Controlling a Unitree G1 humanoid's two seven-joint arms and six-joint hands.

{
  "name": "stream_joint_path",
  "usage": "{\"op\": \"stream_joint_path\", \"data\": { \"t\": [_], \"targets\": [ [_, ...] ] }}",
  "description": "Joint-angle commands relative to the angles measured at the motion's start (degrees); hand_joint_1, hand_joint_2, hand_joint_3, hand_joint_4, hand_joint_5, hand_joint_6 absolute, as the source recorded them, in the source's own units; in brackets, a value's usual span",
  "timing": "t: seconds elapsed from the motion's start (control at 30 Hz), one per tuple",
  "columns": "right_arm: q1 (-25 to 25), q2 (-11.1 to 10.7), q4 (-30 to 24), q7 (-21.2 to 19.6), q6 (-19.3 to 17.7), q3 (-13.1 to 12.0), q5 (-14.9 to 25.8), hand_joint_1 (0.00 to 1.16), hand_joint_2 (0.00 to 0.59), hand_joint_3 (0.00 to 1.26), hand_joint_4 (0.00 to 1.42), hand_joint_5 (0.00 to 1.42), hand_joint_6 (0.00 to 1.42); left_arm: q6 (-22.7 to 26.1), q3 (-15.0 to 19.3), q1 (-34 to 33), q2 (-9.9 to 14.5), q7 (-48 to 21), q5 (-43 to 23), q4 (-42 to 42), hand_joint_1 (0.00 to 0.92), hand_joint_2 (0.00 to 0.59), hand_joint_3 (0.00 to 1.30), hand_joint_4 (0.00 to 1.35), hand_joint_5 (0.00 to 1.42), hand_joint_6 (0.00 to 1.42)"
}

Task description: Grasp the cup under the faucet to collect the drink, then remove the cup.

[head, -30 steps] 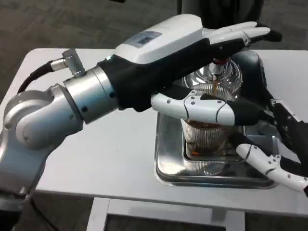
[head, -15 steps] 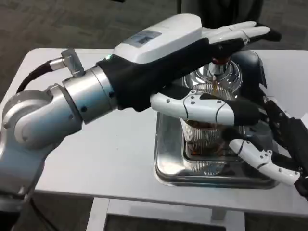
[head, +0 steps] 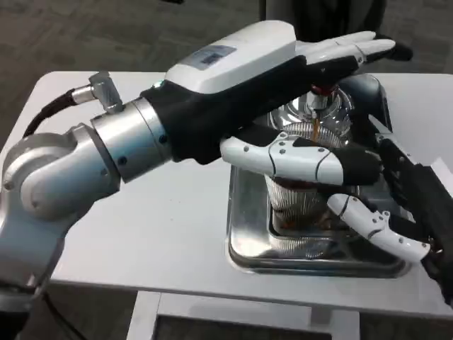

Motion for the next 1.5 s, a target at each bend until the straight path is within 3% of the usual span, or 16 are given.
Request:
{"op": "stream_joint_path", "data": {
  "t": [0.03, 0.9, 1.5],
  "targets": [
    [-0.35, 0.61, 0.83, -0.51, 0.31, 0.59, 0.46, 0.48, 0.289, 0.06, 0.06, 0.17, 0.23, 0.84, -0.50, 2.67, 2.14, -2.75, 0.86, 0.81, 0.000, 0.069, 0.13, 0.02, 0.11, 0.14],
    [-2.79, 1.42, 3.16, -1.07, 0.17, 2.03, 0.53, 0.47, 0.292, 0.08, 0.08, 0.18, 0.25, 1.26, 0.29, 3.04, 2.28, -3.41, 0.82, -0.17, 0.000, 0.069, 0.13, 0.02, 0.11, 0.14],
    [-2.52, 1.51, 3.12, -1.08, 0.09, 1.72, 1.18, 0.46, 0.301, 0.09, 0.08, 0.18, 0.25, 3.43, -0.03, 3.54, 2.34, -3.36, 0.83, -2.55, 0.000, 0.069, 0.13, 0.02, 0.11, 0.14]
  ]
}}
